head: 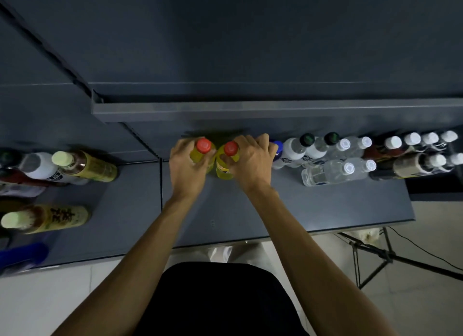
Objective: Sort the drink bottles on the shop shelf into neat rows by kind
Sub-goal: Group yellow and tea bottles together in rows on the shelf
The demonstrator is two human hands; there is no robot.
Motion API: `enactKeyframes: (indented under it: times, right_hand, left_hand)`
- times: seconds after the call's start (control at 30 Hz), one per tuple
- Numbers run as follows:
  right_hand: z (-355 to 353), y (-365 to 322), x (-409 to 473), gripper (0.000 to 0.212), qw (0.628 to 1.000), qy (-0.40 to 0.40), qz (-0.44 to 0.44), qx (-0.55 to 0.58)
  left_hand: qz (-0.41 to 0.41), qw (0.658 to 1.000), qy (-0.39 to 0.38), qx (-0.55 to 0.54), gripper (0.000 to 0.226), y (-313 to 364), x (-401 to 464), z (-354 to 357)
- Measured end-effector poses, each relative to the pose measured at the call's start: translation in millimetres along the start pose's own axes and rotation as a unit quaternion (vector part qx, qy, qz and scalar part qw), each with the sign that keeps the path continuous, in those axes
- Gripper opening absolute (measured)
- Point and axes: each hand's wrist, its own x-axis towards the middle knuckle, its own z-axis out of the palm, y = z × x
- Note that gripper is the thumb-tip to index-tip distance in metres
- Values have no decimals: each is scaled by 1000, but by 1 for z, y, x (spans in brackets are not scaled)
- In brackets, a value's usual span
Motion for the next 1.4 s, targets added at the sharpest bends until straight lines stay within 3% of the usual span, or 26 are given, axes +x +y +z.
enactKeyframes:
  times: [0.47, 0.67, 0.9, 1.13, 1.3, 1.4]
  right_hand:
    - [12, -3, 13, 29, 999, 10, -8, -48]
    - [11, 0, -3, 24, 992, 9, -33, 118]
    - [8, -10, 5, 32, 987, -78, 46, 136]
    - [-4, -10, 2, 48, 976, -110, 77, 174]
    - [-15, -16, -19, 52, 977, -8, 58, 205]
    - [-14, -24, -34, 48, 978, 28, 1, 209]
  left_hand:
    - [-42, 999, -17, 11, 28, 1, 17, 1]
    - [-34, 999, -20, 1, 29, -1, 15, -1]
    - [8, 999, -36, 16, 30, -5, 12, -1]
    - [29, 995, -75, 65, 54, -4, 1, -10]
    - [102, 990, -38, 87, 60, 4, -29, -22]
    - [60, 998, -5, 35, 56, 4, -52, -31]
